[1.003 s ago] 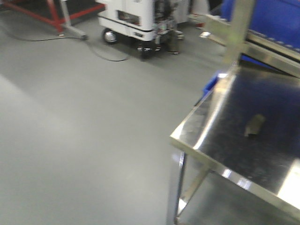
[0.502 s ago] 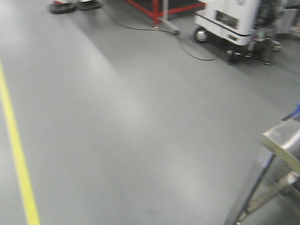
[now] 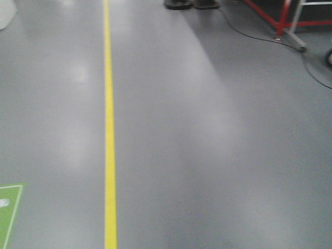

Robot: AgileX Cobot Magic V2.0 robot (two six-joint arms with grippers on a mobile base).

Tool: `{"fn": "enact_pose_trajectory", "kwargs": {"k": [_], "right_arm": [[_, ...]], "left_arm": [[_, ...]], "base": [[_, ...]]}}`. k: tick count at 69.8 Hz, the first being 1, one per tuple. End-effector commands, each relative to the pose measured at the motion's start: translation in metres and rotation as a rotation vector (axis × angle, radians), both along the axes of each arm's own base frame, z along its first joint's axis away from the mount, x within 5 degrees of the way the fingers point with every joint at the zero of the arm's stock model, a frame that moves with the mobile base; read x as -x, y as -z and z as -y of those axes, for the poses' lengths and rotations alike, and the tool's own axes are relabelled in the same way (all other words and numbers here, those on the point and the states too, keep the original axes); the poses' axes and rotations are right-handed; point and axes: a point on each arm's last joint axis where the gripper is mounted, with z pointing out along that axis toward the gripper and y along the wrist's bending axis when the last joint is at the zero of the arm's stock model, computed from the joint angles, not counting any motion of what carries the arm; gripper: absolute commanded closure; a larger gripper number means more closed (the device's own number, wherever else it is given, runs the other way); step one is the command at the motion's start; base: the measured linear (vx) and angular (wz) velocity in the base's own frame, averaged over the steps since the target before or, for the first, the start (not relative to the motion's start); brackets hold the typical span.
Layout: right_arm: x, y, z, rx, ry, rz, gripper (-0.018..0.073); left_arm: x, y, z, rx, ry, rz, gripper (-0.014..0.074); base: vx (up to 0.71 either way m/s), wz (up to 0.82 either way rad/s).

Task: Move and align brake pads A on conveyor
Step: 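Drive along the yellow floor line holding both pads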

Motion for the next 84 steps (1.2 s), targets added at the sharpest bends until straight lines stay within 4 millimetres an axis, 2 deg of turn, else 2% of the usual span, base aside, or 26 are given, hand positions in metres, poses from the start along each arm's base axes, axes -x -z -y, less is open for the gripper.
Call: {"fn": "enact_pose_trajectory", "kwargs": {"k": [1, 42, 84], "right_arm": [[-0.0027, -0.0155, 0.0002, 0.003, -0.001, 0.108, 0.0564], [-0.0026, -0.0152, 0.0003, 0.005, 0.0, 0.104, 0.0564], [-0.0025, -0.015, 0.0002, 0.004, -0.001, 0.102, 0.0564]], "left_arm": [[-0.0026, -0.0162, 0.0005, 0.028, -0.002, 0.106, 0.0602], [-0.0026, -0.0162, 0.0005, 0.028, -0.002, 0.106, 0.0602], [-0.0026, -0.0162, 0.0005, 0.028, -0.002, 0.106, 0.0602]], "base": [[0.01, 0.62], [0.17, 0.27], [0.52, -0.05]]}}
